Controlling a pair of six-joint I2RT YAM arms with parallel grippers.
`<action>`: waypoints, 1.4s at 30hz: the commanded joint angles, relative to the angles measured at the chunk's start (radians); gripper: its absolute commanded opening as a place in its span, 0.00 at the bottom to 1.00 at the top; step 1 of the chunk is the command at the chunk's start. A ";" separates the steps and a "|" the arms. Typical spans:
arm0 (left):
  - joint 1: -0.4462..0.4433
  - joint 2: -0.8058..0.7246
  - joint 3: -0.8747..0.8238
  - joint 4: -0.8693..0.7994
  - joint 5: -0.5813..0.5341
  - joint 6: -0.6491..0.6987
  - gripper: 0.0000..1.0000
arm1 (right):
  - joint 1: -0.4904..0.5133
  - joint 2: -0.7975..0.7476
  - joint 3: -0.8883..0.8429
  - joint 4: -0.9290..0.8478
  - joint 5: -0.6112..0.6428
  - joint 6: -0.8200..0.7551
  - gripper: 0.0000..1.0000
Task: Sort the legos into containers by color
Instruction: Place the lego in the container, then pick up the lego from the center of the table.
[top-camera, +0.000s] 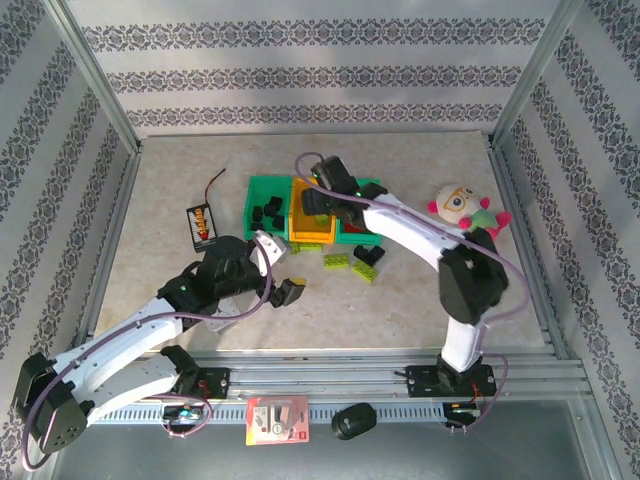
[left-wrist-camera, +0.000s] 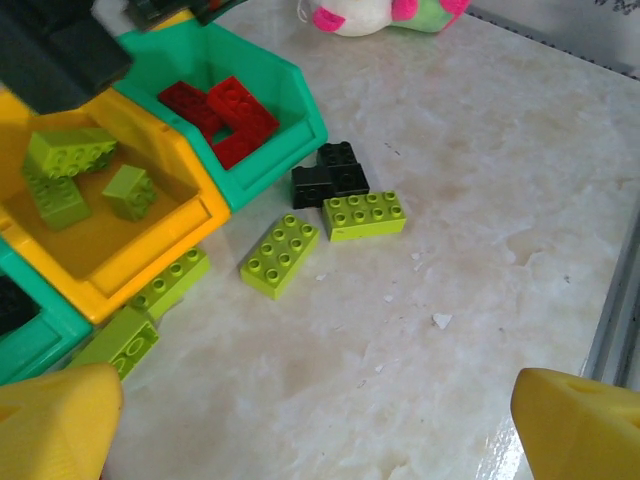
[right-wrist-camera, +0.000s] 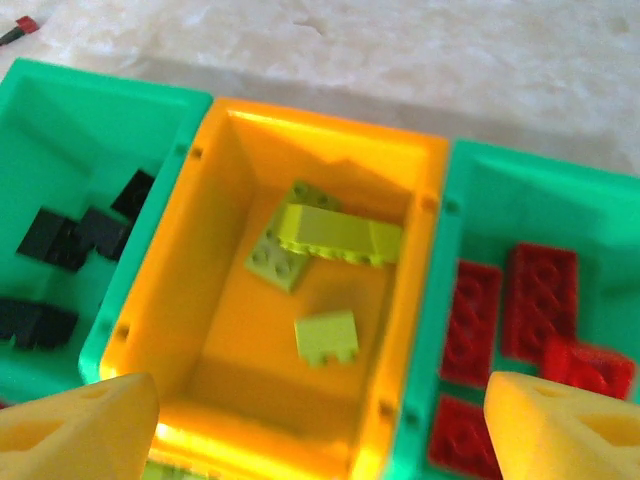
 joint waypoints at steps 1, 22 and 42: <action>-0.030 0.017 -0.013 0.084 0.020 -0.002 0.99 | 0.004 -0.144 -0.187 0.020 0.048 0.069 0.85; -0.053 0.075 0.009 0.108 0.032 0.023 0.99 | -0.019 -0.219 -0.577 0.044 -0.138 0.059 0.83; -0.053 0.048 -0.007 0.094 0.024 0.026 0.99 | 0.076 -0.147 -0.521 -0.020 -0.065 0.115 0.37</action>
